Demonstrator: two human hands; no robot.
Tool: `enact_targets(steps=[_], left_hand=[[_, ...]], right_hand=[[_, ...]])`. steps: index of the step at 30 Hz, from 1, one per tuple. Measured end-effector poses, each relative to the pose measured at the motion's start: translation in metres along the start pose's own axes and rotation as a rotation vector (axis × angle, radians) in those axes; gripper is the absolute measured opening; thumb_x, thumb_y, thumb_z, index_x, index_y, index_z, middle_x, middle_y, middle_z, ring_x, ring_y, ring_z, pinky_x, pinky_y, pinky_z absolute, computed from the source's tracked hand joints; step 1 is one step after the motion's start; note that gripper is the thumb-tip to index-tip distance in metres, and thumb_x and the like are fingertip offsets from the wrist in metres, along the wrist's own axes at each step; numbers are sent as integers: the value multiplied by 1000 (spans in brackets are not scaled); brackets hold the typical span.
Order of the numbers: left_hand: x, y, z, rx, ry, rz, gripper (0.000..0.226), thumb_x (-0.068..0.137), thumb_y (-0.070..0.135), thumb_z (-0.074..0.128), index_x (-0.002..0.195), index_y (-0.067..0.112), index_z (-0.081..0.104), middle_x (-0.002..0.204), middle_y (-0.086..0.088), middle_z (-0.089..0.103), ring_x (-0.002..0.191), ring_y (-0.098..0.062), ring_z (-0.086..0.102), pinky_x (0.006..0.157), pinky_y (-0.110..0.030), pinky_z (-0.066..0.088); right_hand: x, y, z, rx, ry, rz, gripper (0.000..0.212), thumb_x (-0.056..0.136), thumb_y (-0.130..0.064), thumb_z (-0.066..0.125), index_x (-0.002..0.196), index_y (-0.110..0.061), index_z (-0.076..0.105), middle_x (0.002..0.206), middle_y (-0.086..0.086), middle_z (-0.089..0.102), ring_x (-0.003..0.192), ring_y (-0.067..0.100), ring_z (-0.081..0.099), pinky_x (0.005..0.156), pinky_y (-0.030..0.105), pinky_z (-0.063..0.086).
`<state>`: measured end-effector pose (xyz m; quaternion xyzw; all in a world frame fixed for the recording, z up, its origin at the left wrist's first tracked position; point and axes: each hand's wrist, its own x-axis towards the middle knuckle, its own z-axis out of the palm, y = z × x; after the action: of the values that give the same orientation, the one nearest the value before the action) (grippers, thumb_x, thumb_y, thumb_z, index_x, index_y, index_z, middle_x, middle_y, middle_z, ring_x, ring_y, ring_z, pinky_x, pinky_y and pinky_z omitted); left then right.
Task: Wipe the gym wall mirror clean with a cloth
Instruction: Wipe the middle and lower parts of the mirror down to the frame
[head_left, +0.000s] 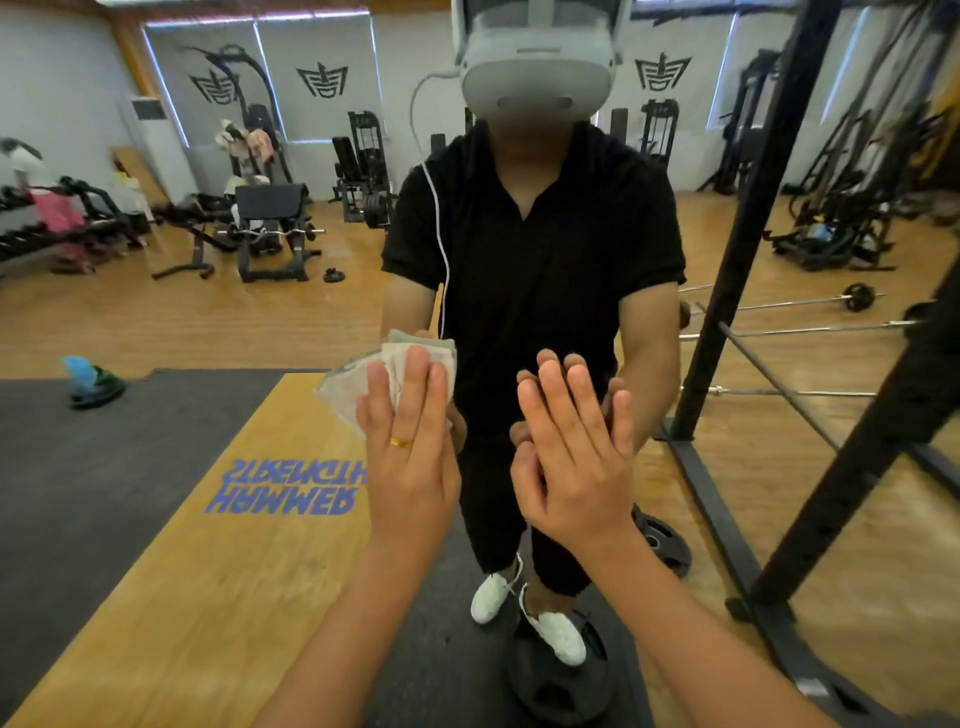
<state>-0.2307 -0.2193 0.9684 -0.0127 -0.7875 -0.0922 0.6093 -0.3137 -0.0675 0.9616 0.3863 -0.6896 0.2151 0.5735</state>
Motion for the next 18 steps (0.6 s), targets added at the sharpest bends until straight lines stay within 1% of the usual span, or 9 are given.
enact_targets(steps=[2,5,8,9,11,13,15,16,18], left_hand=[[-21,-9,5,24,-10,62,54,113,9,28,165,18,16,173,9,4,160,-26,-2,126,-54,12],[-58,-13,5,20,-67,65,54,113,8,26,165,20,15,174,8,3,160,-27,-1,126,-53,15],[-62,-9,6,-21,-70,37,61,110,5,27,166,23,10,173,11,1,160,-26,-4,130,-48,6],[-54,-5,6,-53,-74,18,62,110,5,29,166,22,11,173,13,0,160,-25,-5,130,-46,3],[-32,3,2,-117,-85,3,59,108,3,33,163,16,19,173,14,0,160,-23,-7,130,-45,0],[-9,4,1,-137,-81,28,58,103,-2,37,159,9,25,173,8,9,160,-21,-6,130,-44,1],[-1,-2,3,-85,-67,81,59,103,-4,40,159,8,27,168,-6,26,160,-22,-2,130,-46,5],[-5,-5,5,-38,-54,117,57,104,-4,40,159,8,28,165,-10,31,160,-24,1,129,-47,9],[-26,-13,7,8,-51,142,57,105,-3,41,159,9,27,165,-10,31,160,-25,4,129,-48,12]], right_hand=[[2,0,1,6,4,15,59,97,-21,50,154,-9,41,162,12,35,157,26,21,128,50,8],[-1,-5,1,-3,5,30,59,97,-19,50,154,-8,43,162,13,35,156,27,23,128,51,9],[-2,-5,1,-41,4,28,60,96,-19,51,155,-7,43,163,13,35,155,28,24,128,51,9],[-1,-4,1,-53,7,34,60,97,-19,50,155,-7,42,163,13,34,156,28,23,128,51,9],[-2,-6,0,-50,2,44,58,99,-20,46,156,-8,40,164,13,33,156,27,21,128,51,9],[-2,-6,-3,-47,-15,46,58,100,-21,44,157,-9,37,165,12,31,157,26,18,128,51,8],[-1,-5,-6,-49,-47,39,59,100,-21,45,158,-10,35,165,13,31,158,25,16,128,50,7],[-1,-5,-8,-47,-69,36,60,100,-21,46,158,-10,33,166,14,30,158,25,14,128,50,6],[1,-6,-14,-34,-120,46,63,100,-19,50,160,-10,31,167,14,27,159,25,10,128,51,5]])
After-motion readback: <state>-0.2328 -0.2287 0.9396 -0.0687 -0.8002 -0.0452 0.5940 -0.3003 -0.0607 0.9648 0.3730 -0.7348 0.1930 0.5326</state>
